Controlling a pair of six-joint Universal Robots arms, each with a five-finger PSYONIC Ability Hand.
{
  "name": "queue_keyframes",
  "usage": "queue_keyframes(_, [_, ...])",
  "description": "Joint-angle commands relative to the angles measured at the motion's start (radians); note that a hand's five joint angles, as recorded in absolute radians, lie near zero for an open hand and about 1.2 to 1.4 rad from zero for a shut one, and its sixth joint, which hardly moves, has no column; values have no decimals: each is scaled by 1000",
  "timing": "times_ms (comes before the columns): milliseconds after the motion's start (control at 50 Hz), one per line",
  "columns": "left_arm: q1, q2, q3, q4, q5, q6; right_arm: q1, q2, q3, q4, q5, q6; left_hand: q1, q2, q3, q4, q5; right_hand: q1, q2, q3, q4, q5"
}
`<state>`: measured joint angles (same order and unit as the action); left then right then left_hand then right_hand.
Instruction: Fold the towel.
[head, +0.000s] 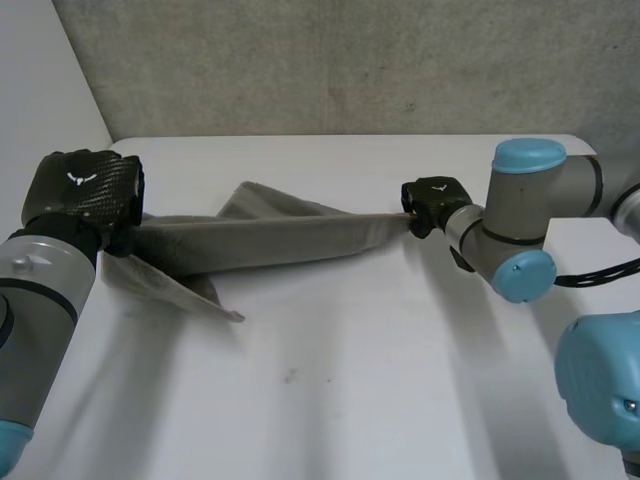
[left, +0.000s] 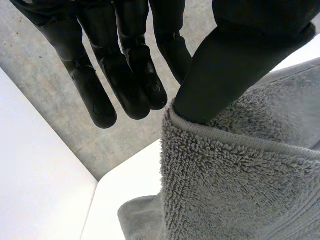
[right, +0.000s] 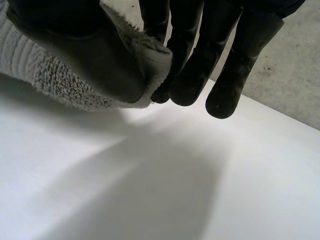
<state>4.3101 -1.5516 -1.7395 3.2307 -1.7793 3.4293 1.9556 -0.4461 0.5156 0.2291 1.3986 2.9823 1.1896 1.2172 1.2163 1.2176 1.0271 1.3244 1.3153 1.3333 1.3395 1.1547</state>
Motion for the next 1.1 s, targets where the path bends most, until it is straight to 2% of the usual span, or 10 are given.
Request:
queue_keyframes(20, [7, -39, 17, 4, 43, -1, -30, -127, 105, 12, -27, 6, 207, 179, 180, 179, 195, 72, 81, 63, 57, 67])
queue_keyframes(140, [5, -73, 66, 1, 75, 1, -63, -287, 179, 9, -72, 7, 207, 179, 180, 179, 195, 72, 81, 63, 57, 67])
queue_keyframes(300, [-12, -73, 211, -12, 89, -4, -122, -623, 244, 48, -144, 3, 207, 179, 180, 179, 195, 72, 81, 63, 57, 67])
queue_keyframes(460, [-67, -19, 359, -81, 155, -10, -204, -816, 186, 189, -225, -12, 207, 179, 180, 179, 195, 72, 81, 63, 57, 67])
queue_keyframes(560, [-75, 7, 443, -152, 158, -16, -241, -865, 104, 286, -285, -28, 207, 179, 180, 179, 195, 72, 81, 63, 57, 67])
queue_keyframes(700, [-56, -22, 486, -241, 162, -25, -277, -839, 41, 400, -342, -63, 207, 179, 180, 179, 195, 72, 81, 63, 57, 67])
queue_keyframes(900, [-18, -357, 548, -336, 250, -24, -261, -635, 72, 533, -322, -336, 207, 179, 180, 179, 195, 72, 81, 63, 57, 67])
queue_keyframes(1000, [-16, -595, 707, -336, 288, -15, -224, -462, 28, 517, -251, -365, 207, 179, 180, 179, 195, 72, 81, 63, 57, 67])
queue_keyframes(1060, [-16, -643, 765, -335, 290, -15, -213, -421, -14, 492, -224, -362, 207, 179, 180, 179, 195, 72, 81, 63, 57, 67])
queue_keyframes(1100, [-12, -718, 916, -325, 290, -15, -186, -343, -115, 417, -167, -353, 207, 179, 180, 179, 195, 72, 81, 63, 57, 67])
